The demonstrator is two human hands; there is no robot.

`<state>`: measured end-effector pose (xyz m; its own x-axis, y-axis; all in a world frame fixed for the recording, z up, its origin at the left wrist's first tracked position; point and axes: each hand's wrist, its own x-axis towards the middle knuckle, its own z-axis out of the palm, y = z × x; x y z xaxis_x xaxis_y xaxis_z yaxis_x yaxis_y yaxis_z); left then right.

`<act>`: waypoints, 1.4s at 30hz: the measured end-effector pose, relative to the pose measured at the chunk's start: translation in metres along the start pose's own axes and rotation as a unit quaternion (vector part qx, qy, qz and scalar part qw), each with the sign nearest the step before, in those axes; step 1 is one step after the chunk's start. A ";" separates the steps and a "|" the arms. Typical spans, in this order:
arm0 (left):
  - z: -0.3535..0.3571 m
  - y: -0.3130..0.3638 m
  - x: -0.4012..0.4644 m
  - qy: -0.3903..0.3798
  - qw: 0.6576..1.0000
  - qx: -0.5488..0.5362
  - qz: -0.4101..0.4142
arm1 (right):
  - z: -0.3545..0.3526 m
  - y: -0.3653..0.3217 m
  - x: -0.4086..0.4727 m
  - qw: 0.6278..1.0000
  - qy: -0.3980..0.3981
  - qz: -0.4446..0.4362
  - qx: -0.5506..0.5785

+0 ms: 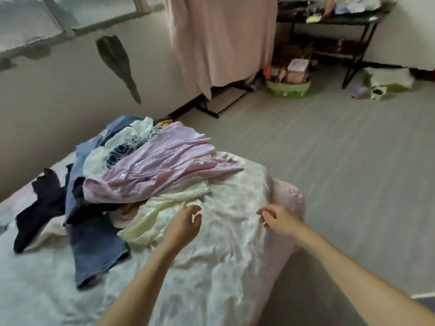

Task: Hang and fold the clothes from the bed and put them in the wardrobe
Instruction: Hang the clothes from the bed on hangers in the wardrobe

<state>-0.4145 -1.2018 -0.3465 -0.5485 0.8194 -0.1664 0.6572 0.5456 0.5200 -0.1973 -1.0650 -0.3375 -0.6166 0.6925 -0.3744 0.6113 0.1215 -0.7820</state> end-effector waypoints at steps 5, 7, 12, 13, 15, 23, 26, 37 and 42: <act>-0.015 -0.121 0.046 -0.003 0.992 -0.013 -0.123 | 0.080 -0.056 0.097 0.993 -0.088 -0.032 -0.074; -0.007 -0.170 0.063 -0.024 0.983 -0.027 -0.179 | 0.116 -0.070 0.135 0.987 -0.130 -0.022 -0.095; 0.016 -0.251 0.100 -0.012 0.964 0.005 -0.265 | 0.180 -0.072 0.197 0.977 -0.173 0.010 -0.122; 0.018 -0.266 0.111 0.003 0.958 0.023 -0.286 | 0.190 -0.071 0.207 0.977 -0.176 0.017 -0.122; 0.024 -0.296 0.132 0.008 0.940 0.052 -0.336 | 0.212 -0.064 0.226 0.975 -0.182 0.033 -0.124; 0.058 -0.362 0.157 -0.026 0.921 0.016 -0.388 | 0.254 -0.052 0.259 0.969 -0.199 0.051 -0.133; 0.061 -0.327 0.145 0.108 0.958 -0.093 -0.248 | 0.258 -0.058 0.259 0.973 -0.201 0.063 -0.090; 0.046 -0.163 0.090 0.088 0.970 -0.108 0.198 | 0.206 -0.092 0.240 0.935 -0.123 0.197 0.268; 0.026 -0.119 0.100 0.146 0.965 -0.122 0.182 | 0.112 -0.076 0.198 0.980 -0.070 0.118 0.144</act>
<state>-0.5341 -1.1802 -0.4468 -0.4500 0.8454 0.2878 0.7121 0.1452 0.6869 -0.4220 -1.0167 -0.4079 -0.5490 0.5707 -0.6106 0.5917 -0.2506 -0.7662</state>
